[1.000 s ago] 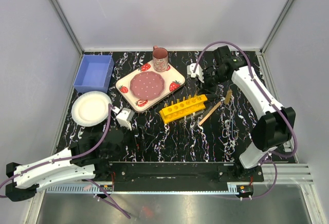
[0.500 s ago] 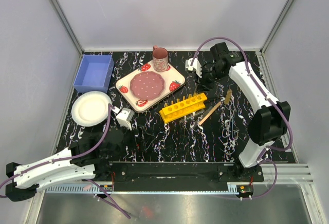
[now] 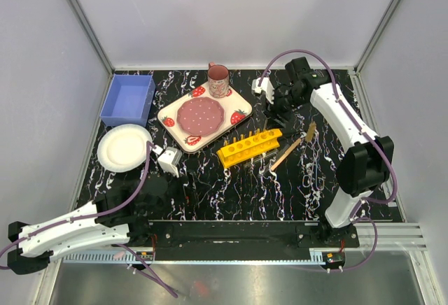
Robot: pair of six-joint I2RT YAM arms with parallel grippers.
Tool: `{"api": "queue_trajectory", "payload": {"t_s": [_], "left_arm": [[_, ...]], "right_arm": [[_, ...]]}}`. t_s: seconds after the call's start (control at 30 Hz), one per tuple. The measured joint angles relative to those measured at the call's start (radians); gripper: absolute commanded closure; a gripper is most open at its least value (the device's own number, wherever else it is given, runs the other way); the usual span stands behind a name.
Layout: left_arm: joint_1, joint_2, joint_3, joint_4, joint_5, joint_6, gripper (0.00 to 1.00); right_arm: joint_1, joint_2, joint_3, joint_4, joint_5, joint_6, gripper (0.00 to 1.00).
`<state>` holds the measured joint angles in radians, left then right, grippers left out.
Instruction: Organize the chemistry lab equipment
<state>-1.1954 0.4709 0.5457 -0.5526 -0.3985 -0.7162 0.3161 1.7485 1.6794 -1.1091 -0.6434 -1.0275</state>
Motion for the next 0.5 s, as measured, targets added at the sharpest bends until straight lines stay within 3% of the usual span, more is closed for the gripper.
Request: {"api": "queue_trajectory", "payload": {"t_s": [0.17,0.5], "left_arm": [[0.000,0.000,0.000,0.000,0.000,0.000,0.01],[0.000,0.058,0.014,0.001,0.016,0.001,0.01]], "right_arm": [[0.000,-0.007,0.011,0.023,0.015,0.071,0.28],[-0.003,-0.201,-0.034,0.092,0.045,0.196,0.21]]}}
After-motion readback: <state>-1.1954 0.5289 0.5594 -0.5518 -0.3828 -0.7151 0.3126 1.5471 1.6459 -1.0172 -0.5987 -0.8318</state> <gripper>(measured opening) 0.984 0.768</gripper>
